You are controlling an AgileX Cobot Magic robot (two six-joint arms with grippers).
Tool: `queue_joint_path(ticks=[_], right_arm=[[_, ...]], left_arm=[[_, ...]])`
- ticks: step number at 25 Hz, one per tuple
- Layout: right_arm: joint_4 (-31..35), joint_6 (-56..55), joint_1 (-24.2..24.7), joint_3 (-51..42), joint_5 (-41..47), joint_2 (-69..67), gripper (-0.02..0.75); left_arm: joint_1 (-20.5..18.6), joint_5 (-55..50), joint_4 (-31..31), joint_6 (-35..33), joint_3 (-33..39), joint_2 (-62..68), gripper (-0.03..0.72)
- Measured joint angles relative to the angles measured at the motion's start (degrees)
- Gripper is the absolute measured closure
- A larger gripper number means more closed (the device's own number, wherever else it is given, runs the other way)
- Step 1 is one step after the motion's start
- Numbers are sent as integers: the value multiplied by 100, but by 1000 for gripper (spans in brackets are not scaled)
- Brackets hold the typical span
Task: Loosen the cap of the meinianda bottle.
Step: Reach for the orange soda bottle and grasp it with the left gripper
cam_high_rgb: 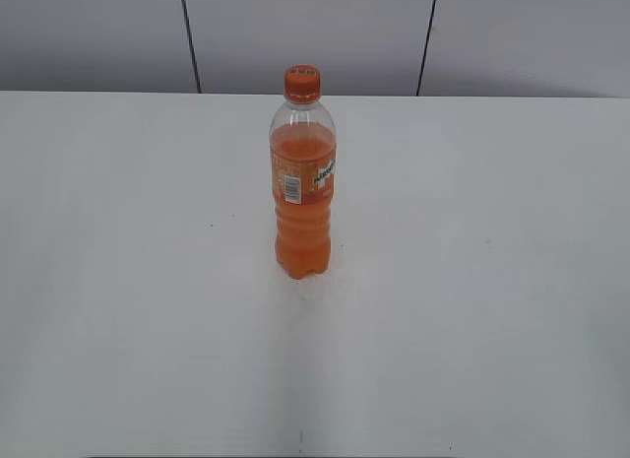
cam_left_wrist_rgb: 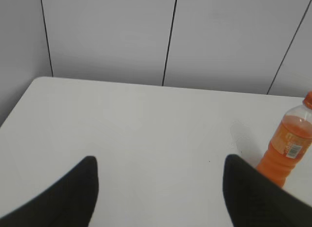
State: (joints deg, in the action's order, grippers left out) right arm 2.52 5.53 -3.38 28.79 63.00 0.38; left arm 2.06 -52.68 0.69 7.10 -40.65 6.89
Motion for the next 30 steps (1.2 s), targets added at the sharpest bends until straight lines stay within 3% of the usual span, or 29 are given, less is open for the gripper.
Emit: queue_joint_path(ticks=[4, 11, 25, 30], right_arm=[[0, 0, 0, 0, 0, 0, 277], [0, 0, 0, 0, 0, 0, 277], [0, 0, 0, 0, 0, 0, 277], [0, 0, 0, 0, 0, 0, 277]], left_arm=[[0, 471, 0, -388, -477, 989, 201], [0, 2649, -164, -501, -437, 2525, 201], [0, 7490, -249, -309, 1485, 5541, 241], [0, 8538, 799, 516, 1737, 6482, 241]])
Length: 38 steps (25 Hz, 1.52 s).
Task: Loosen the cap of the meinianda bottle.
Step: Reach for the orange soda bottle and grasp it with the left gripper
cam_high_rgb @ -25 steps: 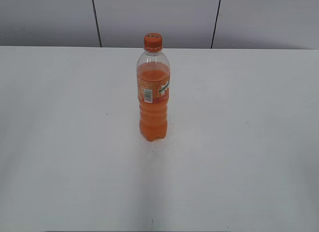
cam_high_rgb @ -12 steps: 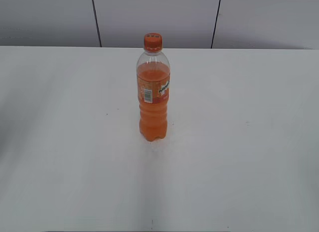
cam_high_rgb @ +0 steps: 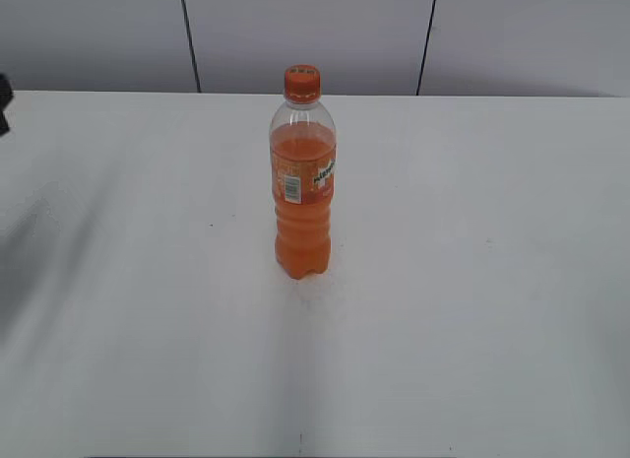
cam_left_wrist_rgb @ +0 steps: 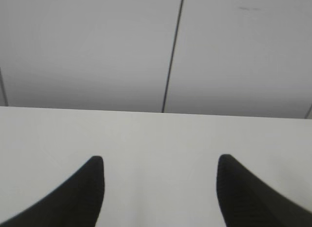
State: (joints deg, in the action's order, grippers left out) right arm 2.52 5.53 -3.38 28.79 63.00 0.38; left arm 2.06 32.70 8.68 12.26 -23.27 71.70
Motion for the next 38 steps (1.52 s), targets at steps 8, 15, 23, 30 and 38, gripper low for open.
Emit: queue_joint_path(ticks=[8, 15, 23, 30, 38], right_arm=[[0, 0, 0, 0, 0, 0, 277], [-5, 0, 0, 0, 0, 0, 277], [-5, 0, 0, 0, 0, 0, 277], [-5, 0, 0, 0, 0, 0, 277], [-5, 0, 0, 0, 0, 0, 277]], left_arm=[[-20, 2136, 1440, 377, 339, 1005, 242], [-798, 3109, 4061, 549, 258, 1566, 228], [-1132, 3592, 5820, 1218, -875, 2862, 30], [-1025, 3629, 7612, 2302, -2642, 4011, 31], [-84, 3629, 8083, 2651, -3842, 5076, 65]])
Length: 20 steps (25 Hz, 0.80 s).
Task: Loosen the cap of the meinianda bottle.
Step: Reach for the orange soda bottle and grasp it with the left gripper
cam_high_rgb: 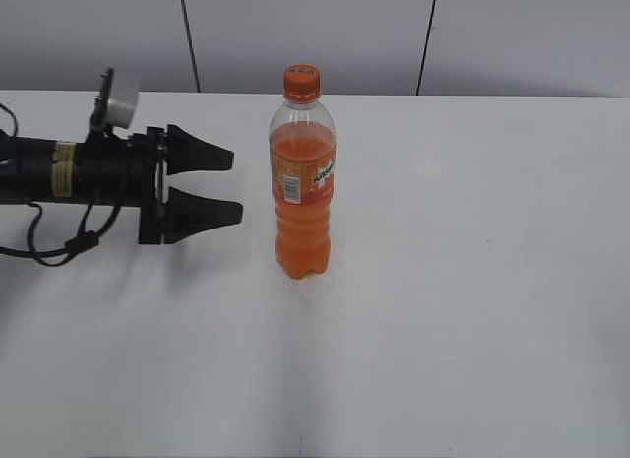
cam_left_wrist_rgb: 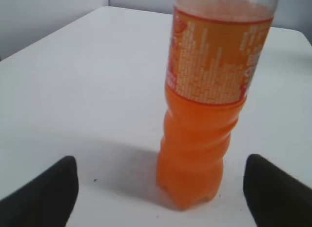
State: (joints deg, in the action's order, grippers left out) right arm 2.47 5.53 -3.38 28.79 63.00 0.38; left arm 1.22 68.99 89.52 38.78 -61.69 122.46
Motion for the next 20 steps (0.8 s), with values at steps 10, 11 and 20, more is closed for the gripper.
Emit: queue_joint_path(ticks=[10, 11, 20], right_arm=[[0, 0, 0, 0, 0, 0, 277], [0, 0, 0, 0, 0, 0, 277], [0, 0, 0, 0, 0, 0, 277]], left_arm=[[869, 0, -46, 28, -724, 911, 95], [929, 0, -63, 52, -823, 986, 96], [1358, 2, -294, 174, -1373, 1404, 106]])
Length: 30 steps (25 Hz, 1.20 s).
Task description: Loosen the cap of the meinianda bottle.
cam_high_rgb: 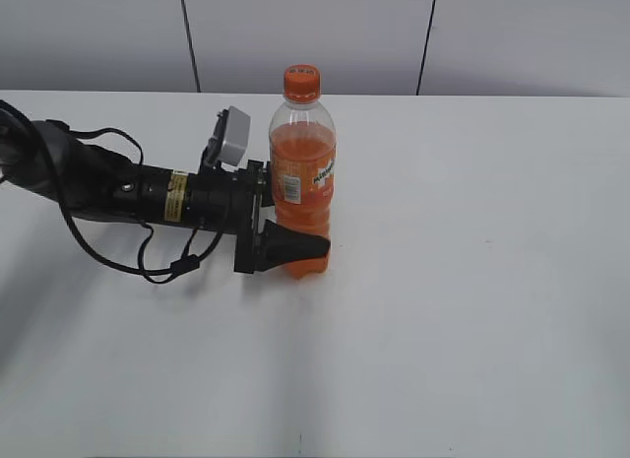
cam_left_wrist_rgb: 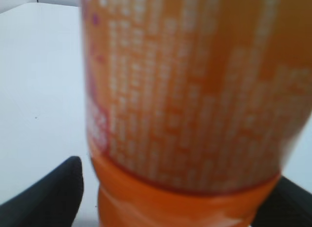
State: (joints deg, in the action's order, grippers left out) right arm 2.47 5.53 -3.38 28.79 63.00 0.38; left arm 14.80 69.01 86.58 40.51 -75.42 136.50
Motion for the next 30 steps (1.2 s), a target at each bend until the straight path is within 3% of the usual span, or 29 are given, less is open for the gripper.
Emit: queue_joint_path(ticks=[4, 10, 30], right_arm=[[0, 0, 0, 0, 0, 0, 277], [0, 0, 0, 0, 0, 0, 277], [0, 0, 0, 0, 0, 0, 277]], left_arm=[[105, 0, -29, 12, -73, 112, 149], [112, -5, -88, 17, -90, 119, 274], [112, 20, -251, 17, -94, 155, 276]])
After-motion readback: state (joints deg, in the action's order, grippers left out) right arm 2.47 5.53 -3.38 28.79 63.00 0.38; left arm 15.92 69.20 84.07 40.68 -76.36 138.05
